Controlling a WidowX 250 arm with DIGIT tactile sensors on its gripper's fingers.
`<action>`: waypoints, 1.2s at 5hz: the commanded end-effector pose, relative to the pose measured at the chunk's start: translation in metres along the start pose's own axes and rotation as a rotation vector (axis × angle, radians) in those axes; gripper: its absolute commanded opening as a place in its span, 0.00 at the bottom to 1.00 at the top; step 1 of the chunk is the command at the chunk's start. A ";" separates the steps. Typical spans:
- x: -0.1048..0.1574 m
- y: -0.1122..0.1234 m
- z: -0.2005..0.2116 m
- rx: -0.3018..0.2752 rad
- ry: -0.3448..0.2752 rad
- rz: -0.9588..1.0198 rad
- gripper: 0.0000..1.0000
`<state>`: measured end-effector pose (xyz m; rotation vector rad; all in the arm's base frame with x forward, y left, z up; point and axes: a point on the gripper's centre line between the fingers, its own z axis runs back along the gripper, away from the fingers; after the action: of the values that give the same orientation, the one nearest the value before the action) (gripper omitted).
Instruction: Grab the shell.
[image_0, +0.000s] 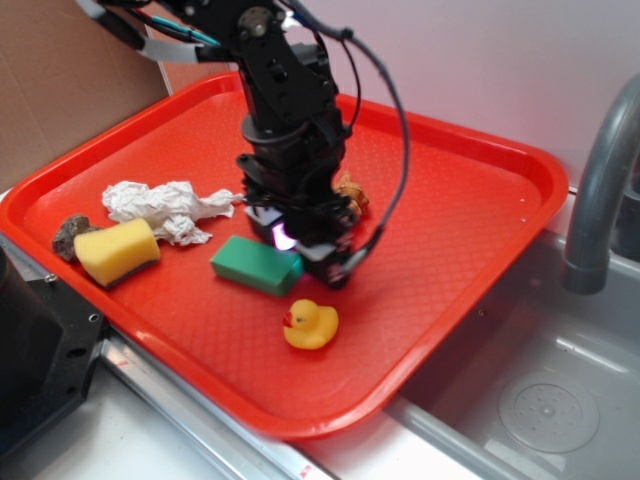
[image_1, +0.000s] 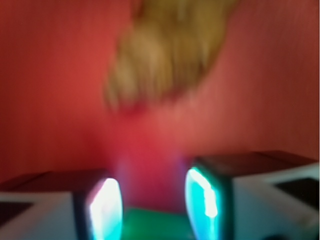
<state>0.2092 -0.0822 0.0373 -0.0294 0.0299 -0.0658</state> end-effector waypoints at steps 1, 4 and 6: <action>-0.020 0.020 0.111 -0.112 -0.073 -0.086 1.00; 0.081 0.010 0.079 -0.014 -0.064 0.373 1.00; 0.079 0.027 0.075 0.088 -0.050 0.603 1.00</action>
<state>0.2904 -0.0671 0.0916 0.0898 0.0336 0.5199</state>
